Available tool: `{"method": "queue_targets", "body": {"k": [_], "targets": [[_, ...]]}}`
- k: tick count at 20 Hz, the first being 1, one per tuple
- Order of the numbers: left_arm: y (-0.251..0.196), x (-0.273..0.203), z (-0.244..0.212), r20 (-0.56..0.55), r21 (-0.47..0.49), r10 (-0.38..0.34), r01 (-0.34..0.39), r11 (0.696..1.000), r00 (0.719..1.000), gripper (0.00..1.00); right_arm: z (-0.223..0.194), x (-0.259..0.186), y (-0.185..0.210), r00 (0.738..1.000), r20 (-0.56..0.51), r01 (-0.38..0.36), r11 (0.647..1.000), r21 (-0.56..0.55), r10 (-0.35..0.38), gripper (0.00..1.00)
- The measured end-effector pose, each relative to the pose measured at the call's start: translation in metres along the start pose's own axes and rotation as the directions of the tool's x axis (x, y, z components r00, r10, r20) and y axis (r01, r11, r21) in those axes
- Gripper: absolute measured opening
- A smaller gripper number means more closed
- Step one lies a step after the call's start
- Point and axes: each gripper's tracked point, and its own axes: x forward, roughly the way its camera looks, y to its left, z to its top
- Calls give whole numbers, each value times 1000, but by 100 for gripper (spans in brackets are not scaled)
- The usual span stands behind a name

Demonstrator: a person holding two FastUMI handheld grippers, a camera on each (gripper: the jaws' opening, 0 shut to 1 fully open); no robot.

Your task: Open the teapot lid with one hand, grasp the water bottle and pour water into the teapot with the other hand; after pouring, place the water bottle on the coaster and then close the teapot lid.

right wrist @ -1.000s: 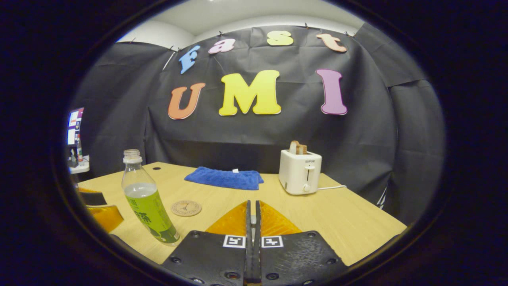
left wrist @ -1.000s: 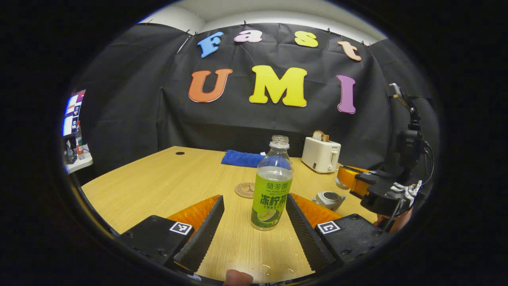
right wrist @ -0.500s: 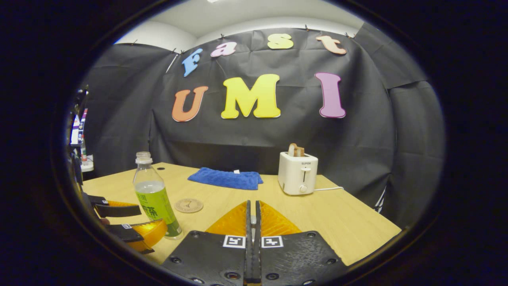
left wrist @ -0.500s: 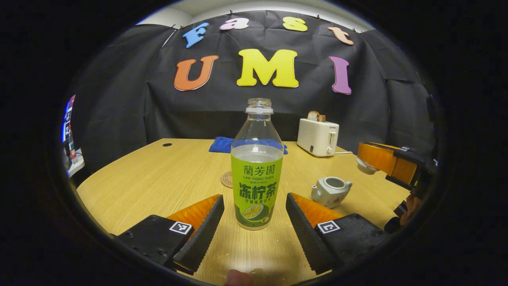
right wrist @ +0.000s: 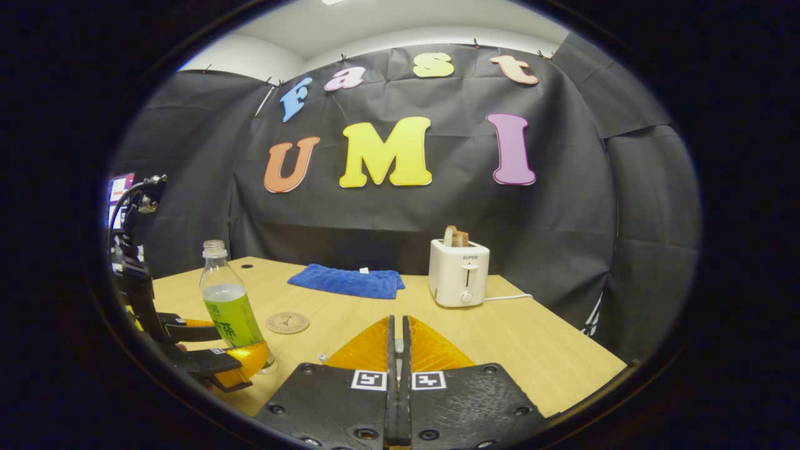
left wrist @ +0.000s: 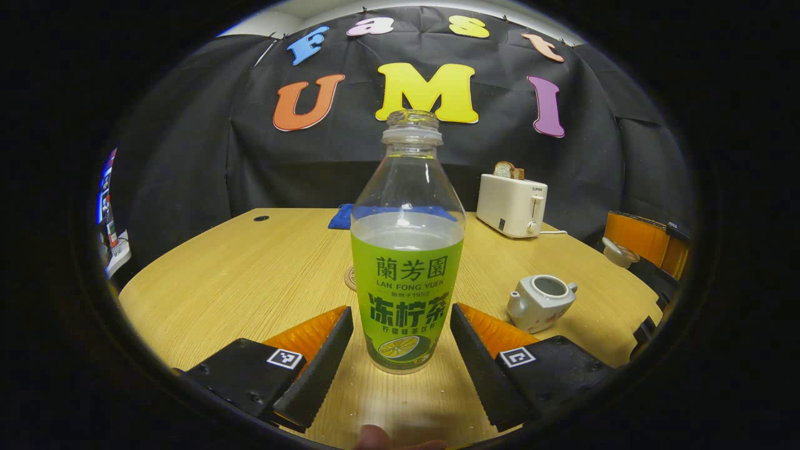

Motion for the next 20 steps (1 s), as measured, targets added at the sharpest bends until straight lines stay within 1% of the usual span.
{"method": "queue_targets", "body": {"k": [3, 4, 5, 7, 9, 11, 12, 13, 14, 17, 19, 20], "targets": [[-2, 3, 0, -2, 21, 5, -5, 1000, 1000, 87, 0, -3, -6, 1000, 0, 7, 1000, 3, -7, 0], [-2, 4, 0, -2, 34, 6, -6, 999, 1000, 86, -1, -5, -7, 1000, 1, 6, 1000, 4, -6, 0], [-3, 4, 0, -8, 41, 2, -2, 999, 1000, 80, 0, -7, -8, 1000, 1, 6, 1000, 6, -6, 0], [-3, 2, 0, -25, 60, 2, -1, 998, 1000, 79, 2, -8, -13, 1000, 8, 7, 1000, 9, -7, 0], [2, -1, 4, -36, 96, 18, -14, 995, 999, 78, 4, -10, -16, 1000, 11, 6, 1000, 17, -6, 0], [10, -6, 10, -46, 162, 46, -38, 986, 998, 78, 3, -12, -20, 1000, 9, 1, 1000, 24, -1, 0], [14, -8, 14, -43, 210, 63, -53, 976, 997, 77, 2, -14, -22, 1000, 8, -1, 1000, 30, 1, 0], [20, -11, 20, -39, 273, 94, -80, 959, 995, 75, 1, -15, -24, 1000, 6, -4, 999, 34, 4, 0], [28, -13, 27, -26, 344, 128, -111, 932, 991, 76, 1, -16, -27, 1000, 7, -4, 999, 37, 3, 0], [36, -18, 45, 16, 533, 191, -170, 829, 982, 75, -1, -21, -38, 1000, 6, -2, 999, 40, 2, 0], [36, -19, 49, 24, 629, 210, -178, 757, 977, 75, -2, -24, -47, 1000, 9, 4, 999, 46, -4, 0], [36, -20, 51, 25, 663, 218, -180, 727, 976, 75, -2, -25, -51, 1000, 9, 7, 999, 50, -7, 0]]}}
